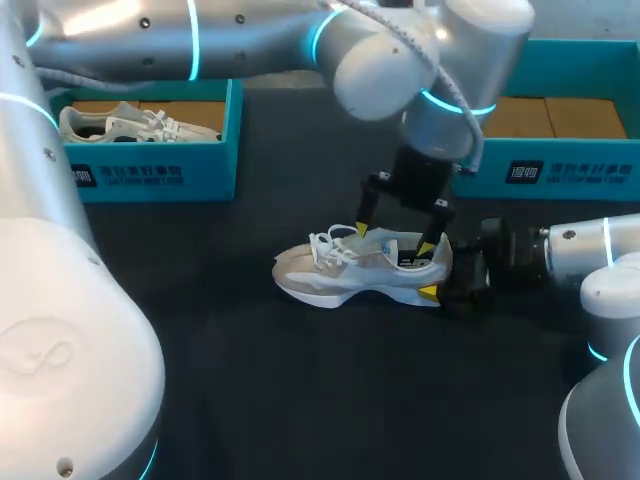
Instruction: Take the shoe out of the shoebox, open the shoe tongue, remove and reinsert the insole, then place the shoe into the shoebox
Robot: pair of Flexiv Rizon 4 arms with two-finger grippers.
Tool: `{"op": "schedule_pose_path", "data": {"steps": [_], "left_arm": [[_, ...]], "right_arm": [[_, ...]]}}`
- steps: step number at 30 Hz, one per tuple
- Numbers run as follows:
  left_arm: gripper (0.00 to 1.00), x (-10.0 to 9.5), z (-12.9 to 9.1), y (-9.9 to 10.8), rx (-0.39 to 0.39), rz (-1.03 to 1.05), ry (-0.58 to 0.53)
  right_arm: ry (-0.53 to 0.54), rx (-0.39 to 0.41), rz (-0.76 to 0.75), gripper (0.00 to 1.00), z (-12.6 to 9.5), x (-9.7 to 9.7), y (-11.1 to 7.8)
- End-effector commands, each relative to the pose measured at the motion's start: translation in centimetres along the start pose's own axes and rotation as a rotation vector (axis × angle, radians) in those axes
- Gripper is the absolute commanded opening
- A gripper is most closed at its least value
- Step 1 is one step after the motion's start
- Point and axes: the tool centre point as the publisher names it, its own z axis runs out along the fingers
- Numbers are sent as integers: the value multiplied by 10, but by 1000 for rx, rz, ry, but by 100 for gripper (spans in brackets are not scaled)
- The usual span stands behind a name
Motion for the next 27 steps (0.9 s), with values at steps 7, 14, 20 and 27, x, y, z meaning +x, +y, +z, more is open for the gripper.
{"op": "schedule_pose_path", "data": {"steps": [7,14,20,27], "left_arm": [[100,-1,10,-4,-30,-23,-28],[100,-4,19,0,-44,-27,-46],[100,-9,23,5,-44,-31,-70],[100,-19,17,11,-36,-48,-76]], "right_arm": [[-1,5,1,0,1,0,1],[-1,5,1,0,1,0,1],[-1,5,1,0,1,0,1],[-1,5,1,0,1,0,1]]}}
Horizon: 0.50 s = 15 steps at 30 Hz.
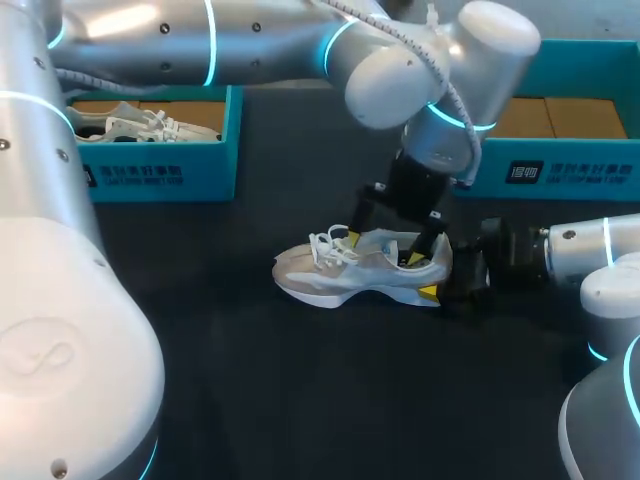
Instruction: Take the shoe out of the shoebox, open the shoe tongue, remove and reinsert the insole, then place the shoe into the shoebox
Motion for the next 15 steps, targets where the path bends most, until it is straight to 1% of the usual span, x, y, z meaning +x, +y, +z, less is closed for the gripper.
{"op": "schedule_pose_path", "data": {"steps": [1,8,15], "left_arm": [[100,-9,-3,6,9,-7,-3],[100,-19,5,7,-7,-30,-44],[100,-30,3,8,-7,-64,-26]], "right_arm": [[-1,5,1,0,1,0,1],[-1,5,1,0,1,0,1],[-1,5,1,0,1,0,1]]}}
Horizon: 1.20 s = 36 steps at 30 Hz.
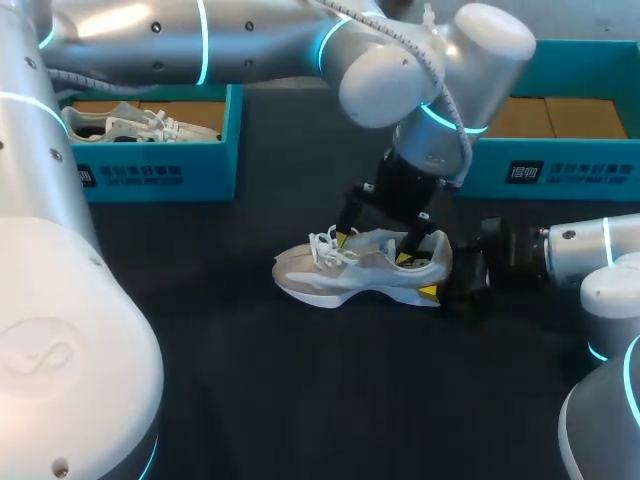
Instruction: Take the shoe out of the shoebox, open the shoe tongue, remove and reinsert the insole, then place the shoe into the shoebox
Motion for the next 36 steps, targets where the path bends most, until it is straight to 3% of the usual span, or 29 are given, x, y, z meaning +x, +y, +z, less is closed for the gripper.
{"op": "schedule_pose_path", "data": {"steps": [1,23,27,28,31,32,34,35,36], "left_arm": [[100,-11,-1,2,4,-8,17],[100,-39,-5,12,-6,-79,135],[84,-43,-6,12,-7,-94,169],[67,-43,-7,12,-7,-97,175],[40,-44,-8,12,-5,-107,197],[26,-45,-8,11,-6,-113,210],[11,-46,-8,10,-3,-119,220],[11,-46,-8,10,-3,-119,220],[1,-47,-9,10,-3,-126,234]], "right_arm": [[-1,5,1,0,1,0,1],[-1,5,1,0,1,0,1],[-1,5,1,0,1,0,1],[-1,5,1,0,1,0,1],[-1,5,1,0,1,0,1],[-1,5,1,0,1,0,1],[-1,5,1,0,1,0,1],[-1,5,1,0,1,0,1],[-1,5,1,0,1,0,1]]}}
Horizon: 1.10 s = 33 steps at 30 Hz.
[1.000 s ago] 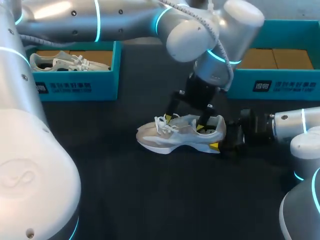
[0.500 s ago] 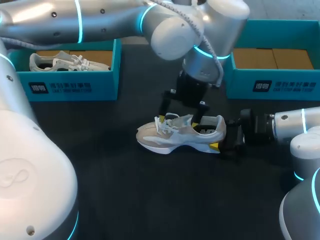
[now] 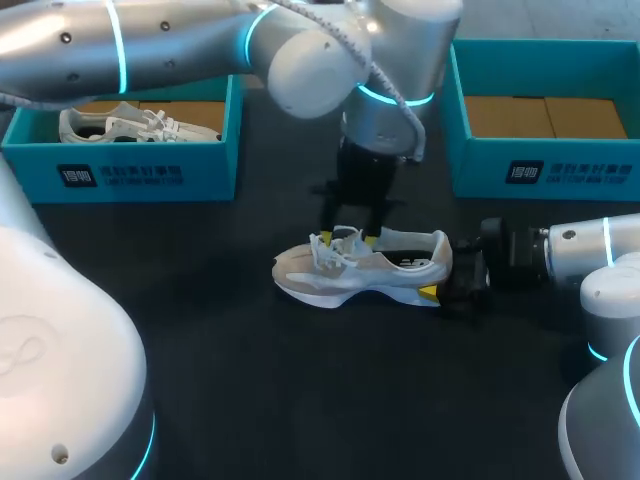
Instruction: Take the shoe out of the shoebox, open the shoe tongue, remove and reinsert the insole, then place the shoe into the shoebox
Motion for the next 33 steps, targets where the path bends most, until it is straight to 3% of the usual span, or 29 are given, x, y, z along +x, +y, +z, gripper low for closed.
{"op": "schedule_pose_path", "data": {"steps": [1,5,21,28,33], "left_arm": [[0,-8,0,1,5,-11,82],[0,-10,-1,0,14,-18,114],[0,-44,-7,1,58,-39,438],[0,-68,1,-8,13,-25,674],[0,-78,12,-12,28,35,814]], "right_arm": [[-1,5,1,0,1,0,1],[-1,5,1,0,1,0,1],[-1,5,1,0,1,0,1],[-1,5,1,0,1,0,1],[-1,5,1,0,1,0,1]]}}
